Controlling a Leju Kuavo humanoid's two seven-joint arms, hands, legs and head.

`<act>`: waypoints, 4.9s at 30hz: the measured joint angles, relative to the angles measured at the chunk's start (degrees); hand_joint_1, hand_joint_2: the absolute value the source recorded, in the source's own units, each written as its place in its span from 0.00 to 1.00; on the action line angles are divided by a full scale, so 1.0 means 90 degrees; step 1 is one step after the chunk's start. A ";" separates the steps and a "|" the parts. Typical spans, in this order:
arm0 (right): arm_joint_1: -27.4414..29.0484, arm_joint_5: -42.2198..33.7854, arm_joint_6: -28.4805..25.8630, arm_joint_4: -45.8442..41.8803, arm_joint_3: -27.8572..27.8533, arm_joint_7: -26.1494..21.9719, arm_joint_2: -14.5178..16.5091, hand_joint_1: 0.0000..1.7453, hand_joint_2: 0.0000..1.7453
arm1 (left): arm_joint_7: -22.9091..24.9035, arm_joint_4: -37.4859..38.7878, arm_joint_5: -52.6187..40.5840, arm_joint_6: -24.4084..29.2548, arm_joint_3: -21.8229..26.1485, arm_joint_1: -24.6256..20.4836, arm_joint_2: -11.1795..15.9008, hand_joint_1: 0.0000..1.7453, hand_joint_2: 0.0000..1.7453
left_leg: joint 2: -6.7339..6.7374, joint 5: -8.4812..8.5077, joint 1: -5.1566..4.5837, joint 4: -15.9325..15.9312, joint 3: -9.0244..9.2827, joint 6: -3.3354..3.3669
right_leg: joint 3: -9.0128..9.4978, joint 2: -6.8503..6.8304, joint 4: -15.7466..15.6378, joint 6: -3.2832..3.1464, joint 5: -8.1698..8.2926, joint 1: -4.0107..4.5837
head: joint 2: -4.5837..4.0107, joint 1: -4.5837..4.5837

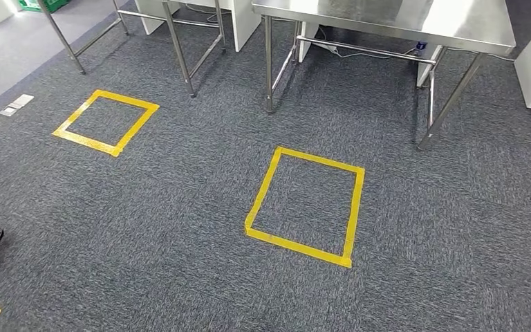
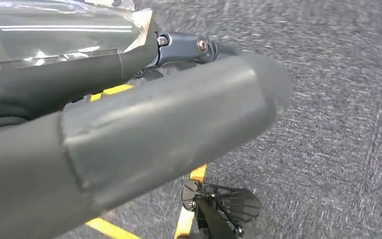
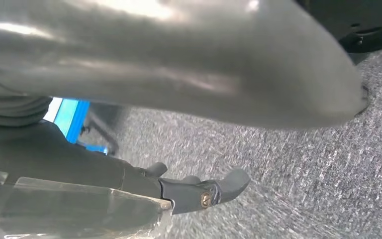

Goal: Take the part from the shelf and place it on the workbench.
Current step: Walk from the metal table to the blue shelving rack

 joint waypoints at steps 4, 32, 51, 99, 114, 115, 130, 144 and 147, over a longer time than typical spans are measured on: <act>0.0037 0.0098 -0.0026 0.0002 0.0092 -0.0014 0.0056 0.00 0.00 | -0.0073 -0.0001 0.0124 0.0100 0.0109 -0.0019 0.0013 0.00 0.00 | 0.0494 -0.0751 0.0016 0.1453 -0.0666 -0.0091 | -0.0018 -0.0319 -0.0006 -0.0111 -0.0002 0.0042 | 0.0000 -0.0050; -0.0003 -0.0007 0.0041 0.0009 0.0274 -0.0029 -0.0116 0.00 0.00 | 0.0008 -0.0004 0.0492 0.0219 0.0707 0.0061 0.0024 0.00 0.00 | 0.0253 -0.0221 -0.0005 0.0464 -0.0285 -0.0037 | -0.0042 -0.0032 0.0030 -0.0054 0.0000 -0.0015 | 0.0000 -0.0030; -0.0054 -0.0007 0.0001 0.0007 0.0276 0.0087 -0.0120 0.00 0.00 | -0.0084 -0.0008 0.0532 0.0126 0.0804 -0.0115 0.0010 0.00 0.00 | 0.0324 0.0134 -0.0023 -0.0176 0.0041 0.0253 | -0.0817 -0.0139 0.1814 0.0070 -0.0881 0.0071 | 0.0000 0.0030; -0.0133 0.0084 0.0112 0.0002 0.0478 0.0174 -0.0293 0.00 0.00 | -0.0104 -0.0004 0.0552 0.0157 0.0961 -0.0090 -0.0120 0.00 0.00 | 0.0574 -0.0482 0.0002 0.1329 -0.0672 -0.0033 | -0.0136 -0.0530 0.0139 -0.0139 -0.0056 0.0094 | 0.0000 -0.0044; -0.0100 0.0031 0.0053 -0.0001 0.0485 0.0176 -0.0249 0.00 0.00 | -0.0138 -0.0004 0.0403 0.0038 0.0964 -0.0141 -0.0103 0.00 0.00 | 0.0062 0.0115 -0.0010 -0.0164 0.0084 0.0243 | -0.0746 -0.0091 0.1449 0.0157 -0.0549 0.0006 | 0.0000 0.0004; -0.0098 0.0035 0.0053 0.0000 0.0488 0.0175 -0.0253 0.00 0.00 | -0.0116 -0.0004 0.0393 0.0016 0.0964 -0.0137 -0.0111 0.00 0.00 | -0.0030 0.0107 0.0004 -0.0143 0.0078 0.0209 | -0.0553 0.0024 0.0997 0.0239 -0.0351 -0.0041 | 0.0000 0.0009; -0.0091 0.0120 0.0112 -0.0001 0.0678 0.0172 -0.0271 0.00 0.00 | 0.1528 0.0001 -0.0049 -0.0590 0.0848 -0.0059 -0.0236 0.00 0.00 | 0.0612 -0.0427 0.0013 0.1196 -0.0581 0.0000 | -0.0216 -0.0574 0.0206 -0.0122 -0.0045 0.0085 | 0.0000 -0.0046; -0.0096 0.0169 0.0119 -0.0010 0.0907 0.0196 -0.0323 0.00 0.00 | 0.1605 0.0002 -0.0126 -0.0616 0.0780 -0.0077 -0.0330 0.00 0.00 | 0.0175 0.0122 -0.0022 -0.0199 0.0107 0.0283 | -0.0900 -0.0139 0.1795 0.0125 -0.0723 0.0008 | 0.0000 0.0003; -0.0098 0.0154 0.0122 -0.0018 0.0933 0.0192 -0.0356 0.00 0.00 | 0.1581 0.0002 -0.0148 -0.0627 0.0777 -0.0078 -0.0336 0.00 0.00 | -0.0087 0.0080 0.0000 -0.0105 0.0075 0.0173 | -0.0419 0.0163 0.0661 0.0327 -0.0215 -0.0092 | 0.0000 0.0018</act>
